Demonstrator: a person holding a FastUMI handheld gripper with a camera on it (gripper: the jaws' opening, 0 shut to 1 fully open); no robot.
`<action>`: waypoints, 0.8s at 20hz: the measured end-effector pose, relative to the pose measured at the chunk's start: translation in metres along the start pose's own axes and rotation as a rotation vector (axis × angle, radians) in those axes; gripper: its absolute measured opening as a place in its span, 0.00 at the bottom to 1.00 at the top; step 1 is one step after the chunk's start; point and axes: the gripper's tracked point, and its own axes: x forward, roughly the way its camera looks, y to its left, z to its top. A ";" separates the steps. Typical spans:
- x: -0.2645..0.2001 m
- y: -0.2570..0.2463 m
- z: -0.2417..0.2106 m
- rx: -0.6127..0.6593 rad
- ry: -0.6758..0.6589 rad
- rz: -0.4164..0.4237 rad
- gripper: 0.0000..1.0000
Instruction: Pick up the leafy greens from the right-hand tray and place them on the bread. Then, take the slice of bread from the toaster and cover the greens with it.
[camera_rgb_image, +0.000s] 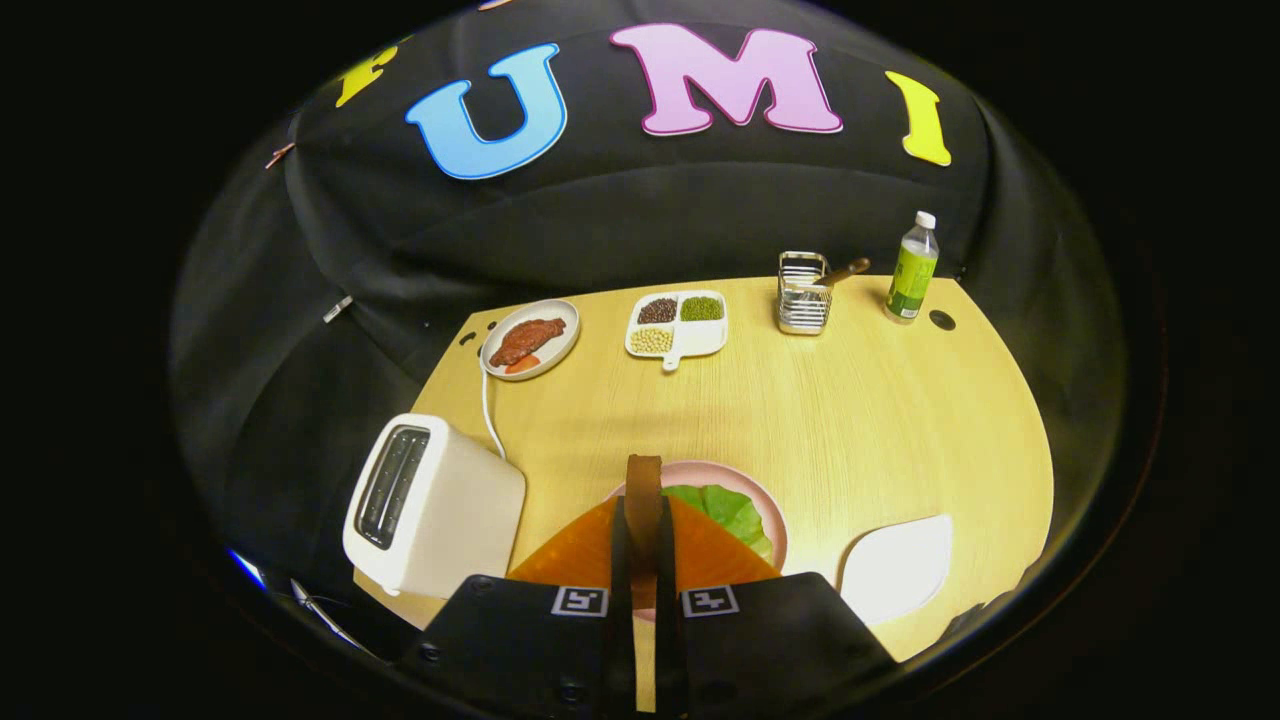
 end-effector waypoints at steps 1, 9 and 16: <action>0.007 0.002 -0.007 -0.004 0.008 -0.001 0.12; 0.049 -0.003 -0.036 0.125 0.069 0.025 0.12; 0.073 -0.076 -0.059 0.092 0.095 -0.080 0.12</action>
